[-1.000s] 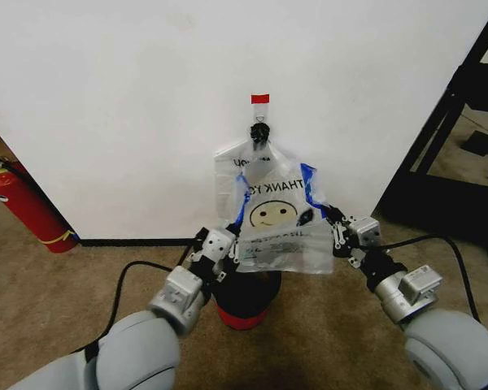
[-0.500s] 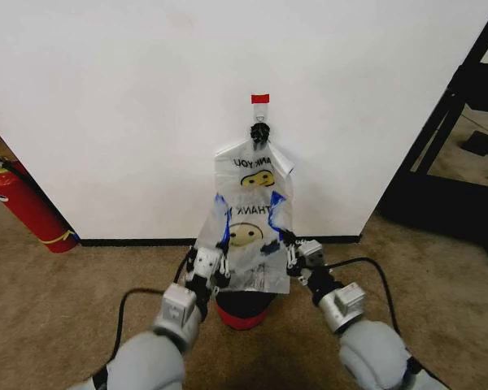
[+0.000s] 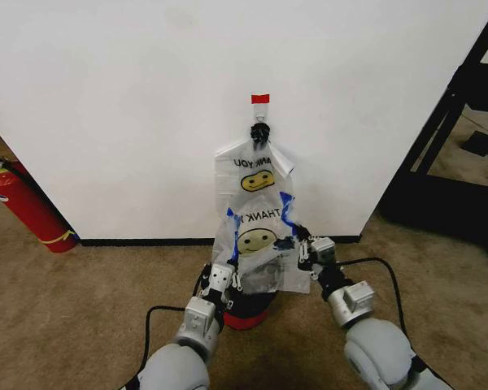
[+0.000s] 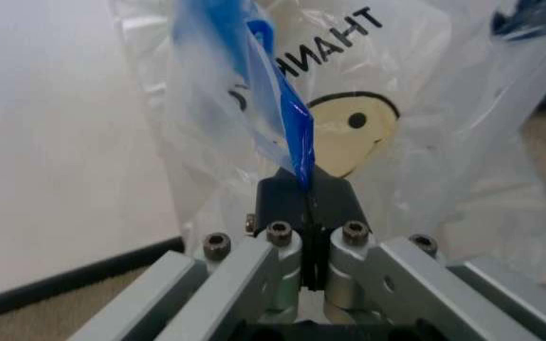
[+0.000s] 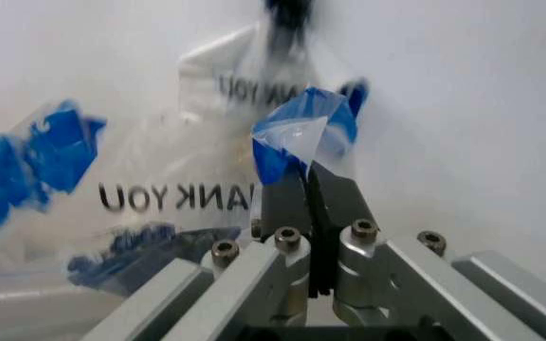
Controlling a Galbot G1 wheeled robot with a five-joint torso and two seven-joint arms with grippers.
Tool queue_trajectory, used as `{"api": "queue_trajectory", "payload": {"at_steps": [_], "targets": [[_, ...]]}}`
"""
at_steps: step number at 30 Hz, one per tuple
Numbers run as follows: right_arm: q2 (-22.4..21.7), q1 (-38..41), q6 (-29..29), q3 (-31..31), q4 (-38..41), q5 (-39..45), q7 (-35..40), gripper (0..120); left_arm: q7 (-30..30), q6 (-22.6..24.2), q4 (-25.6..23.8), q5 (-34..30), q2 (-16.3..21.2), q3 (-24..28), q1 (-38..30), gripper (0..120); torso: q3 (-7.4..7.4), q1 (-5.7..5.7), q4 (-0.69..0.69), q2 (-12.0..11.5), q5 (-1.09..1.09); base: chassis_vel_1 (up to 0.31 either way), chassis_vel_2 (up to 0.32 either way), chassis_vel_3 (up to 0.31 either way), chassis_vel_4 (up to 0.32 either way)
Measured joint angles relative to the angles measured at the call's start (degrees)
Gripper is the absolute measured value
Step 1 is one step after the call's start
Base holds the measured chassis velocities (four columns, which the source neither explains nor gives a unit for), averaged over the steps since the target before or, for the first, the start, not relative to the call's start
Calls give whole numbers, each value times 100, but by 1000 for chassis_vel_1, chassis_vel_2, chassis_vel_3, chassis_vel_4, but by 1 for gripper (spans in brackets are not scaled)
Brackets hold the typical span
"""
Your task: Pick up the garbage bag from the wall and place it over the trash bin.
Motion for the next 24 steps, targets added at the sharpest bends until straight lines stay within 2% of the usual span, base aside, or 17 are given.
{"api": "queue_trajectory", "payload": {"at_steps": [7,13,20,24], "targets": [[-25,-65,-8,-116,82,35,1,0,7,-45,7,-12,185,-17,94,0,0,0,1,0,-1,0,0,0,0],[586,171,53,-1013,-555,-235,82,0,1,-333,151,100,298,-393,532,0,0,0,2,0,-1,0,0,0,0],[1007,173,202,-1295,-1078,-268,288,0,-86,-649,342,241,224,-588,882,0,0,0,2,0,-2,0,0,0,0],[1074,58,163,-1315,-1224,-203,548,0,-108,-697,343,356,176,-585,1033,0,0,0,1,0,-1,0,0,0,0]]}}
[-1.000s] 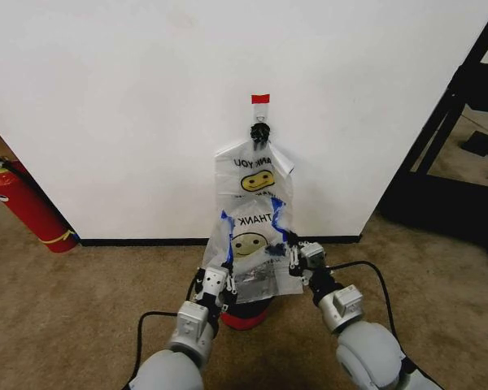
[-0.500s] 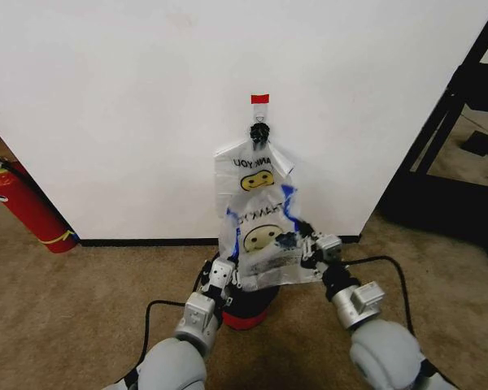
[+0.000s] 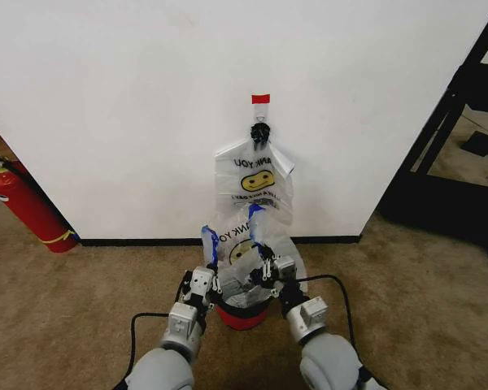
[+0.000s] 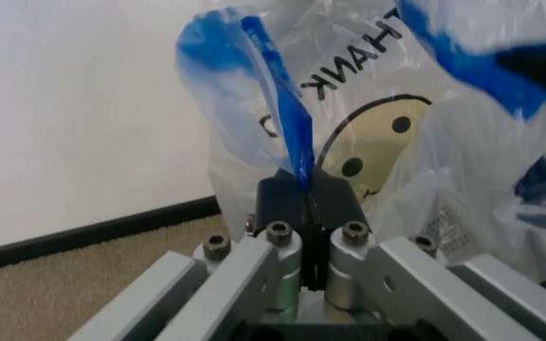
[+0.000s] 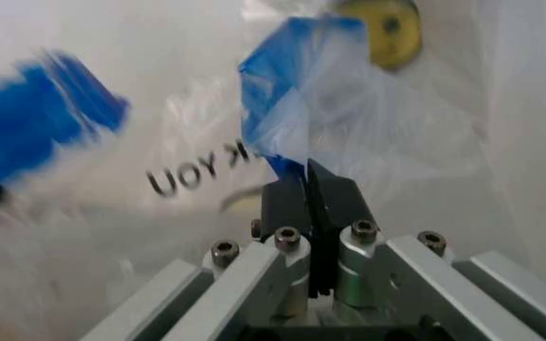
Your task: Pick up the garbage bag from the wall and place it over the trash bin.
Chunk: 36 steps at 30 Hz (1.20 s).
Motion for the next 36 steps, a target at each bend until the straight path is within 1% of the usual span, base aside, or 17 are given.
{"api": "queue_trajectory", "payload": {"at_steps": [2,4,5,10,12,15,18,21,25,28,30,32,36], "targets": [[-1,-85,-167,12,-10,69,195,0,-5,-9,-27,79,1,35,69,0,0,0,-1,0,0,0,0,0,0],[-30,-139,-405,21,55,311,456,0,-8,-34,-22,213,2,111,164,0,0,0,-1,0,0,0,0,0,0],[-30,-139,-405,21,55,311,456,0,-8,-34,-22,213,2,111,164,0,0,0,-1,0,0,0,0,0,0],[-1,-47,-969,-51,220,892,935,0,-8,-94,80,513,-25,283,350,0,0,0,0,0,0,0,0,0,0],[6,-37,-992,-56,223,920,953,0,-8,-94,80,518,-25,288,354,0,0,0,0,0,0,0,0,0,0],[143,104,-1362,-171,250,1493,1228,0,-8,-94,80,555,-16,319,391,0,0,0,0,0,0,0,0,0,0],[284,196,-1495,-278,197,1671,1239,0,-9,-92,219,553,-48,416,352,0,0,0,1,0,0,0,0,0,0],[306,209,-1514,-304,202,1687,1236,0,-30,-81,335,527,-109,467,271,0,0,0,1,0,0,0,0,0,0],[97,-39,-1514,-182,506,1687,1285,0,-110,-66,426,404,-145,483,238,0,0,0,0,0,1,0,0,0,0],[-243,-487,-1491,75,944,1661,1301,0,-88,-119,407,404,-45,450,328,0,0,0,0,0,1,0,0,0,0],[-311,-598,-1477,140,1032,1647,1301,0,-85,-124,404,402,-28,451,329,0,0,0,0,0,1,0,0,0,0],[-470,-917,-1442,317,1258,1620,1264,0,-68,-127,397,348,50,484,284,0,0,0,0,0,1,0,0,0,0],[-703,-1403,-1367,547,1372,1462,1016,0,-62,-33,384,160,172,629,130,0,0,0,-1,0,1,0,0,0,0]]}}
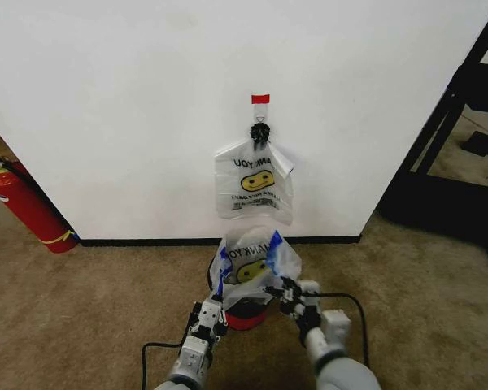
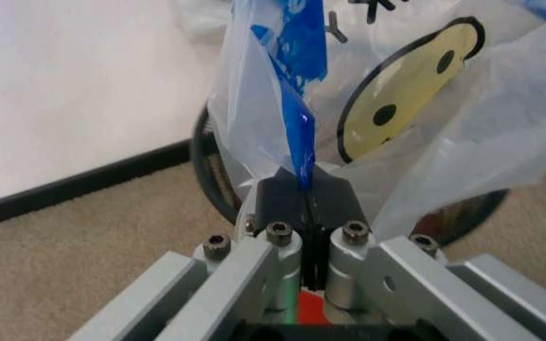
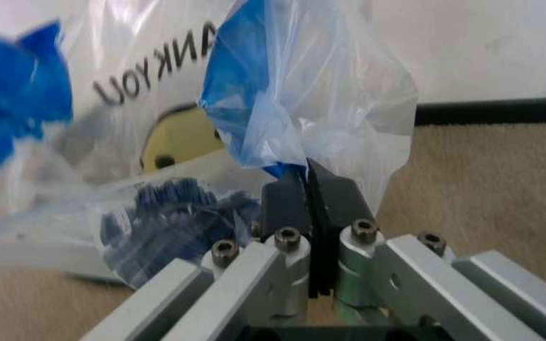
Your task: Pick up the garbage bag from the wall and place it over the trash bin.
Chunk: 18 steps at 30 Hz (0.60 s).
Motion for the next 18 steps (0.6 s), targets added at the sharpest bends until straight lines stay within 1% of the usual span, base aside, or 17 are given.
{"api": "queue_trajectory", "payload": {"at_steps": [4,8,14,18], "targets": [[-174,-162,27,56,17,-87,-276,0,-3,185,-42,-216,146,196,-63,0,0,0,1,0,1,0,0,0,0],[-358,-122,-99,-117,-15,-141,-426,0,-3,327,-45,-260,244,369,-105,0,0,0,2,0,0,0,0,0,0],[-401,121,-198,-286,-321,-198,-465,0,-48,372,88,-283,324,329,-143,0,1,0,2,0,1,0,0,0,0],[-450,181,-228,-302,-439,-275,-521,0,-126,368,132,-350,298,268,-182,0,1,0,2,0,0,0,0,0,0]]}}
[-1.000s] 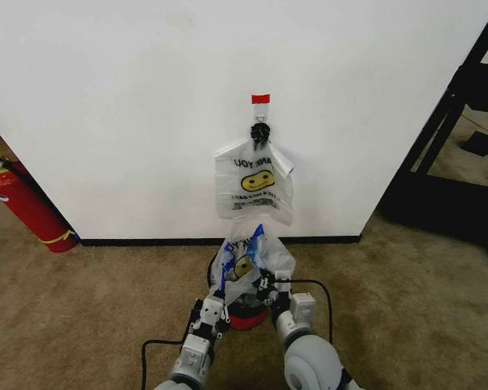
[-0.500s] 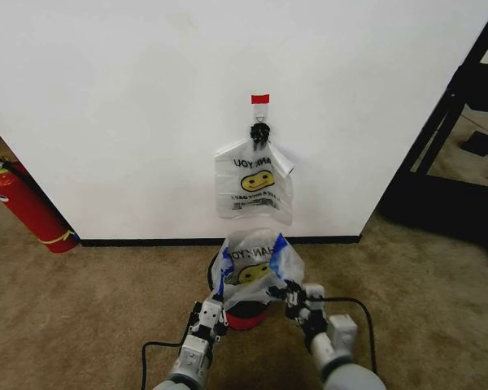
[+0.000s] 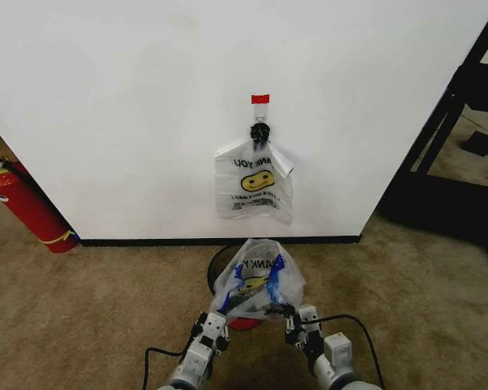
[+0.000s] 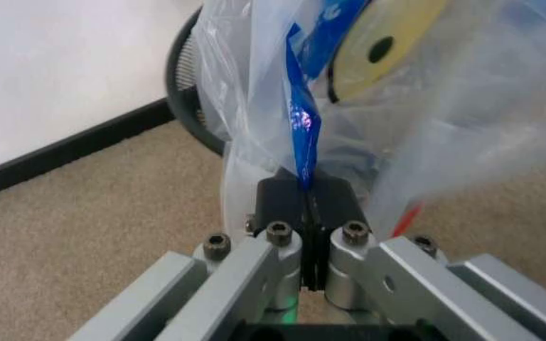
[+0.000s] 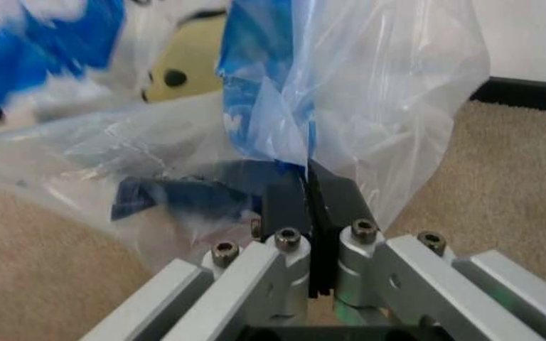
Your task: Pick up the garbage bag from the wall and place it over the trash bin.
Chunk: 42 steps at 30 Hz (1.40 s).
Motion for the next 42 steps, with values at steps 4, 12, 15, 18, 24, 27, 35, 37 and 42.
{"api": "queue_trajectory", "payload": {"at_steps": [4,12,15,18,24,27,35,37,42], "targets": [[-49,47,-30,-33,-157,-180,-45,0,-76,-1,73,-59,-87,38,41,0,0,0,-1,0,0,0,0,0,0],[61,222,-89,-72,-413,-253,-43,0,-108,-12,257,-46,-209,113,55,0,0,0,0,0,0,0,0,0,0],[120,332,-71,-48,-630,-293,-54,0,-143,-65,445,-51,-288,115,-24,0,0,0,0,0,0,0,0,0,0],[136,356,-55,-46,-715,-320,-84,0,-156,-93,525,-69,-301,93,-44,0,0,0,-1,0,-1,0,0,0,0],[211,494,-7,-92,-881,-339,-88,0,-182,-113,608,-154,-312,2,-81,0,0,0,0,0,0,0,0,0,0],[262,591,3,-148,-933,-311,-78,0,-201,-107,607,-176,-313,-16,-88,0,0,0,0,0,-1,0,0,0,0],[351,787,-29,-233,-1145,-187,-72,0,-189,-87,650,-214,-286,-24,-105,0,0,0,0,0,-1,0,0,0,0],[354,812,-41,-244,-1183,-167,-72,0,-176,-79,669,-232,-285,-12,-119,0,0,0,0,0,-1,0,0,0,0],[348,836,-50,-243,-1200,-120,-71,0,-162,-76,711,-252,-311,34,-149,0,0,0,0,0,-1,0,0,0,0]]}}
